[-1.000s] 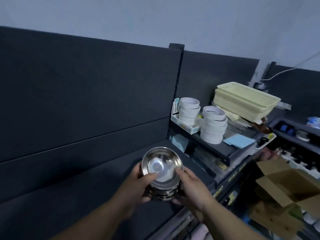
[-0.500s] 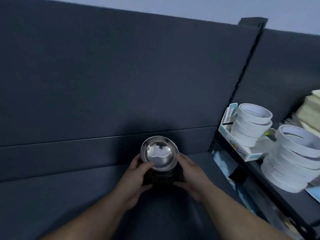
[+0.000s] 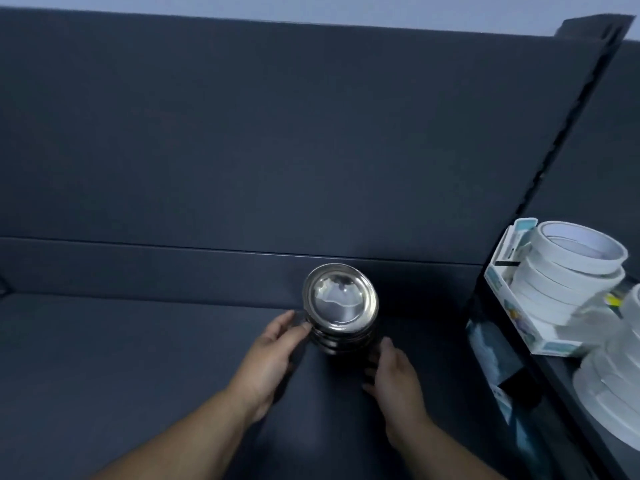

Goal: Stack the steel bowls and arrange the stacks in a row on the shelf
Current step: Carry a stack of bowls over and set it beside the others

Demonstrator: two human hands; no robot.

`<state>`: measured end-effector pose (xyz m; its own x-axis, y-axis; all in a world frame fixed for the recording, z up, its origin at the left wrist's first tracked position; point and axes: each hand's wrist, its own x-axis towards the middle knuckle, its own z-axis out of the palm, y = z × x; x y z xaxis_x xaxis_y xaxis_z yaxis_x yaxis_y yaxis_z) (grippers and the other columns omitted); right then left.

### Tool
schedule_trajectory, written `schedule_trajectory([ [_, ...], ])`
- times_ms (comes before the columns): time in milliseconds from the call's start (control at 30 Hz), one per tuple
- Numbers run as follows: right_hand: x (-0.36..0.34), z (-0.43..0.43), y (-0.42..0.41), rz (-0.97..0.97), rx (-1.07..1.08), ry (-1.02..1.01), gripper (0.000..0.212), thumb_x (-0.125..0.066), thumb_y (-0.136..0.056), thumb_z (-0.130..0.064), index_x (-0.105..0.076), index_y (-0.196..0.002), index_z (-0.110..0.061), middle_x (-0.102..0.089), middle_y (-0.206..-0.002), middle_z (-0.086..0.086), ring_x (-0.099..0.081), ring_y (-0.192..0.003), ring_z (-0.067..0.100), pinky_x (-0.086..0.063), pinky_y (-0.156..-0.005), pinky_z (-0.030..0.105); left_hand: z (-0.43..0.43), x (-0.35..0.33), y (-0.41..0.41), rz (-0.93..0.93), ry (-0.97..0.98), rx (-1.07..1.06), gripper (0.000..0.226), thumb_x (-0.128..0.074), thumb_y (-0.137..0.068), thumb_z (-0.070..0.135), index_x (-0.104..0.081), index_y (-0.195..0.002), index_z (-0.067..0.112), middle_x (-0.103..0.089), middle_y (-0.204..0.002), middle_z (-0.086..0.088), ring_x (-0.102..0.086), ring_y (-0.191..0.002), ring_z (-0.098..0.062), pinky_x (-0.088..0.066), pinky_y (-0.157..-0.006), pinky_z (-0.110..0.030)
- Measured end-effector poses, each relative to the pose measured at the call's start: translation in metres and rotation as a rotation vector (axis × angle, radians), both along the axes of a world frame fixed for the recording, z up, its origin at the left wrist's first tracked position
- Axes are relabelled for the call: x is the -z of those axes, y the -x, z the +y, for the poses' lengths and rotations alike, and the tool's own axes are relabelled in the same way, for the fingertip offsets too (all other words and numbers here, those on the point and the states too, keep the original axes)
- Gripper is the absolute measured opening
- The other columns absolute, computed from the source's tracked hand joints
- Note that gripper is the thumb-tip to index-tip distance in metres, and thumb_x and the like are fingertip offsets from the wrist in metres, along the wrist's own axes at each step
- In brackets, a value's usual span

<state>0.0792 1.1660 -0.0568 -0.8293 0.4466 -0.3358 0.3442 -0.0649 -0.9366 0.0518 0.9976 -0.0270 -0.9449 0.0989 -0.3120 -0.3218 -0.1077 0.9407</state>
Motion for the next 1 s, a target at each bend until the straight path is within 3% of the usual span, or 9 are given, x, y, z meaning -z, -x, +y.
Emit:
schedule_trajectory([
  [100,0.011,-0.011,-0.019,-0.034,-0.135,-0.241,0.008,-0.062,-0.088,-0.023,-0.068,-0.082,-0.022,-0.072,-0.083,0.002,-0.067,-0.082,0.021,-0.056,-0.083,0.048,-0.024,0.003,-0.017,0.045,0.202,-0.027,0.033,-0.067,-0.088,0.024,-0.054,-0.119,0.029,-0.059,-0.127,0.007,-0.056,-0.112,-0.006,-0.04,-0.098,-0.024],
  [200,-0.002,-0.04,-0.025,-0.047,-0.347,-0.424,0.007,-0.065,-0.084,-0.023,-0.07,-0.089,-0.026,-0.072,-0.089,-0.006,-0.068,-0.088,0.016,-0.054,-0.084,0.033,-0.062,0.003,-0.03,0.104,0.468,0.027,0.039,-0.071,-0.085,0.026,-0.053,-0.12,0.027,-0.059,-0.122,0.005,-0.059,-0.104,-0.005,-0.044,-0.089,-0.014],
  [333,-0.022,-0.111,-0.031,0.028,-0.573,-0.605,0.017,-0.064,-0.086,-0.024,-0.067,-0.103,-0.024,-0.067,-0.099,-0.007,-0.063,-0.096,0.008,-0.04,-0.08,0.013,-0.139,-0.007,-0.057,0.134,0.74,0.061,0.064,-0.071,-0.083,0.036,-0.045,-0.139,0.021,-0.048,-0.14,0.0,-0.049,-0.127,-0.015,-0.034,-0.108,-0.02],
  [533,-0.034,-0.276,-0.059,0.097,-0.895,-0.825,0.039,-0.056,-0.089,-0.038,-0.054,-0.127,-0.029,-0.057,-0.129,-0.004,-0.056,-0.115,0.014,-0.043,-0.098,0.026,-0.317,-0.021,-0.128,0.118,1.064,-0.024,0.071,-0.065,-0.086,0.039,-0.035,-0.146,0.019,-0.036,-0.149,-0.006,-0.041,-0.135,-0.02,-0.029,-0.107,-0.019],
  [733,-0.047,-0.446,-0.095,0.228,-1.102,-0.908,0.053,-0.053,-0.09,-0.048,-0.042,-0.139,-0.031,-0.049,-0.135,-0.006,-0.052,-0.12,0.014,-0.047,-0.099,0.032,-0.485,-0.034,-0.21,0.036,1.252,-0.16,0.073,-0.059,-0.087,0.046,-0.028,-0.149,0.024,-0.03,-0.152,-0.002,-0.04,-0.135,-0.021,-0.035,-0.108,-0.028],
  [1000,-0.055,-0.615,-0.115,0.314,-1.356,-0.931,0.069,-0.047,-0.088,-0.063,-0.032,-0.148,-0.032,-0.035,-0.151,-0.005,-0.038,-0.135,0.02,-0.037,-0.11,0.039,-0.627,-0.025,-0.273,-0.122,1.406,-0.304,0.066,-0.055,-0.087,0.05,-0.034,-0.145,0.028,-0.036,-0.148,0.001,-0.04,-0.133,-0.023,-0.037,-0.108,-0.033],
])
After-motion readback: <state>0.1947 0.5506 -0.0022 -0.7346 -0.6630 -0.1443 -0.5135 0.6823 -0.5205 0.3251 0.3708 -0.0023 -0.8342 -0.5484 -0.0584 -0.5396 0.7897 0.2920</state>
